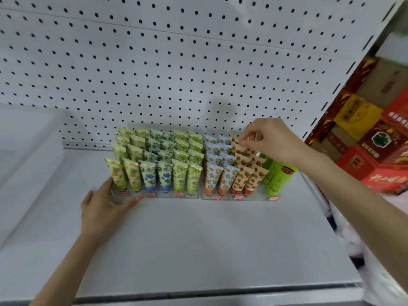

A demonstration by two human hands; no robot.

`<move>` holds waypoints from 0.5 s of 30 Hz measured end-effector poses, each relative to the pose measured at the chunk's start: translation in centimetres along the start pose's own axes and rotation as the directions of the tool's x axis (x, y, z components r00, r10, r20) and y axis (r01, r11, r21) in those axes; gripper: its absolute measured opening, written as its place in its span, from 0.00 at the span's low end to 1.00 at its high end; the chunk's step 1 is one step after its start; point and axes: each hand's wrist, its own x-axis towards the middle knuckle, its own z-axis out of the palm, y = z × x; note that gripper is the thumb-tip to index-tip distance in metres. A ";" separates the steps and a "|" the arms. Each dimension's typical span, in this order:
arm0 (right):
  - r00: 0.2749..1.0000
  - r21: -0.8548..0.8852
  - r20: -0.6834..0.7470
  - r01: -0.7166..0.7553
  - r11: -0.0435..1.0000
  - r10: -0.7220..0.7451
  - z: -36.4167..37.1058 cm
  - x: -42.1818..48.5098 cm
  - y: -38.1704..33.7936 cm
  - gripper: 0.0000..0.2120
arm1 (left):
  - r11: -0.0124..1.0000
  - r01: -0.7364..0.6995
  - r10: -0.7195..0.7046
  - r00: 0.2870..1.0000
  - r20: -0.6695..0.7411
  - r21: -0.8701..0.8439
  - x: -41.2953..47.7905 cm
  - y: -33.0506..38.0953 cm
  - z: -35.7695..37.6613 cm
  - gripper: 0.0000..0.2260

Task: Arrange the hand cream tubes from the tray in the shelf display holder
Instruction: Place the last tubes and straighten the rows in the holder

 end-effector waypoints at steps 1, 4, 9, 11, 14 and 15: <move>1.000 0.007 0.016 -0.011 1.000 0.011 0.3 0.8 -0.1 0.02 | 1.000 0.001 -0.001 1.000 -0.007 0.001 0.0 0.1 0.0 0.30; 0.997 0.009 0.078 -0.026 1.000 0.026 1.6 3.0 -0.2 0.03 | 1.000 0.012 -0.012 1.000 -0.013 0.006 -0.1 0.4 -0.1 0.30; 0.989 -0.047 0.136 -0.052 0.998 0.058 3.4 5.2 0.0 0.05 | 1.000 0.019 -0.019 1.000 -0.007 -0.002 -0.2 0.5 -0.3 0.31; 0.986 -0.053 0.154 -0.064 0.997 0.071 3.6 5.4 0.1 0.05 | 1.000 0.019 -0.019 1.000 -0.021 -0.002 -0.2 0.8 -0.4 0.30; 0.981 -0.063 0.177 -0.073 0.995 0.084 3.7 5.4 0.1 0.06 | 1.000 0.025 -0.025 1.000 -0.016 0.006 -0.2 0.9 -0.4 0.29; 0.980 -0.064 0.180 -0.077 0.995 0.087 3.7 5.4 0.1 0.06 | 1.000 0.022 -0.022 1.000 -0.011 0.009 -0.2 0.8 -0.4 0.29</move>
